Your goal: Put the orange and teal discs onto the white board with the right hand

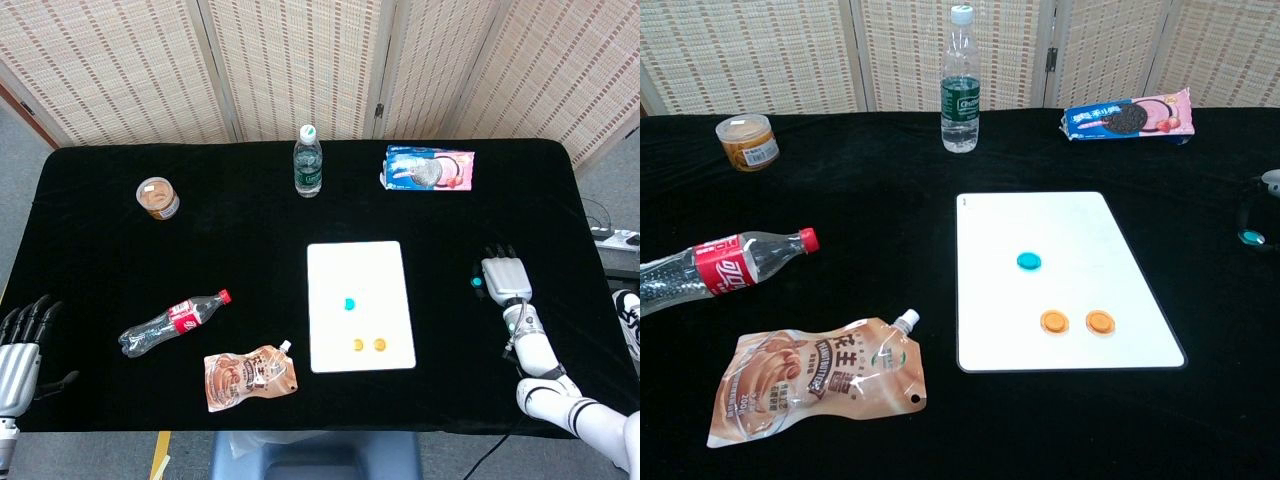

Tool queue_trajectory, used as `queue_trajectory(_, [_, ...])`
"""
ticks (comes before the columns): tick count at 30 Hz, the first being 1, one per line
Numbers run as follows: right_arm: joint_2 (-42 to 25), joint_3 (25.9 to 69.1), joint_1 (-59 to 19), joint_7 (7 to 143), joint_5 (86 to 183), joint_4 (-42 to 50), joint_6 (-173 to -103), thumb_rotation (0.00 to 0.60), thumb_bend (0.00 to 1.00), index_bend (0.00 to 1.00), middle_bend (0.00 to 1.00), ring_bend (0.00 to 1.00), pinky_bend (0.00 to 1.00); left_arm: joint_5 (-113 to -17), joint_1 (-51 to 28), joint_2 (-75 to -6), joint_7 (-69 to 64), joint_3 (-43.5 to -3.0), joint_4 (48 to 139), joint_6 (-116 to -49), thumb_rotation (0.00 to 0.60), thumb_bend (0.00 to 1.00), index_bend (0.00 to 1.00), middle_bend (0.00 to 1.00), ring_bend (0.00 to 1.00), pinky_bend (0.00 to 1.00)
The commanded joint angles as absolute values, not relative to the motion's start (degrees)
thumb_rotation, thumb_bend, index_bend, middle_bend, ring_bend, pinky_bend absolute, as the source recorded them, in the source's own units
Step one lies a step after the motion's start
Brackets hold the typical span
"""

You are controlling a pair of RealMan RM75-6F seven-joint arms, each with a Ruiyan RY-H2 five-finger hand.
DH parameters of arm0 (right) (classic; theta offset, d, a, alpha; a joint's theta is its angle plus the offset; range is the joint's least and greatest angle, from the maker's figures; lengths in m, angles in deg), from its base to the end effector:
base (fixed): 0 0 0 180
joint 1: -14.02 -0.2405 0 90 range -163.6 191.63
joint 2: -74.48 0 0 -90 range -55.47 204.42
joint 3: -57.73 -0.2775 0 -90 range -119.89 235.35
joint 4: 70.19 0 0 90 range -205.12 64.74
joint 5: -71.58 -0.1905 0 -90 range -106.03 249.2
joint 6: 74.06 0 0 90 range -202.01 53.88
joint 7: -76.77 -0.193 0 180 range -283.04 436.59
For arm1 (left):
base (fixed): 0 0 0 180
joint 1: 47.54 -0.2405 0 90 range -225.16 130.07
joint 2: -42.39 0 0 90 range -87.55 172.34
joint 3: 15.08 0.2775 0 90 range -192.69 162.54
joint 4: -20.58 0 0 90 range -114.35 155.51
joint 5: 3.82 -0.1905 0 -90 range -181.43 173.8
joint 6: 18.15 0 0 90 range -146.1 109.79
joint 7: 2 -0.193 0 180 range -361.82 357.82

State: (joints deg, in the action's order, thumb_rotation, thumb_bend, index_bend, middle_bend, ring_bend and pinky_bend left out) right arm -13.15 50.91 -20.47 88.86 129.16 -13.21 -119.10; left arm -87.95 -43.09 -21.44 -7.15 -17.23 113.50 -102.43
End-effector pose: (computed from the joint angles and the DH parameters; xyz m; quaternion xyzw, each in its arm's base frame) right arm -0.3527 -0.4149 0.0432 0.6734 -0.4336 0.1953 0.5661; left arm -0.3302 0.2251 0.1845 -0.6045 -0.3790 -0.3488 0.6077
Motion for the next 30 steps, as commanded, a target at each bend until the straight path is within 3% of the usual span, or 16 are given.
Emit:
queue_trajectory(1, [-13.32,50.73,-20.43,89.07,129.11,-13.48,-118.93,0.600,0.39,0.45,0.17,0.04,0.00,-87.91,-43.11,-21.42,-7.12,-17.23,113.48,-102.42,0.600,0.16,0.00,0.00,0.00,0.00])
queue_trajectory(14, [-11.73,49.75,-20.08,88.92,130.90,-10.79,-120.25,0.600,0.40,0.51,0.20,0.05,0.00,-87.81,-43.03,-21.47,-7.10,-17.30,113.40,-102.40,0.600,0.16,0.00,0.00,0.00,0.00])
queue_trajectory(22, [-4.64,49.38,-21.91,90.63,136.85,6.73,-122.50,0.600,0.40,0.51,0.20,0.05,0.00,-87.81,-43.23,-21.17,-6.77,-17.39,113.54,-102.88,0.600,0.16,0.00,0.00,0.00,0.00])
queue_trajectory(30, [-7.24,49.21,-26.88,97.25,135.86,13.66,-119.65,0.600,0.40,0.51,0.19,0.04,0.00,-87.93,-43.47,-21.15,-6.39,-17.29,113.44,-103.20,0.600,0.16,0.00,0.00,0.00,0.00])
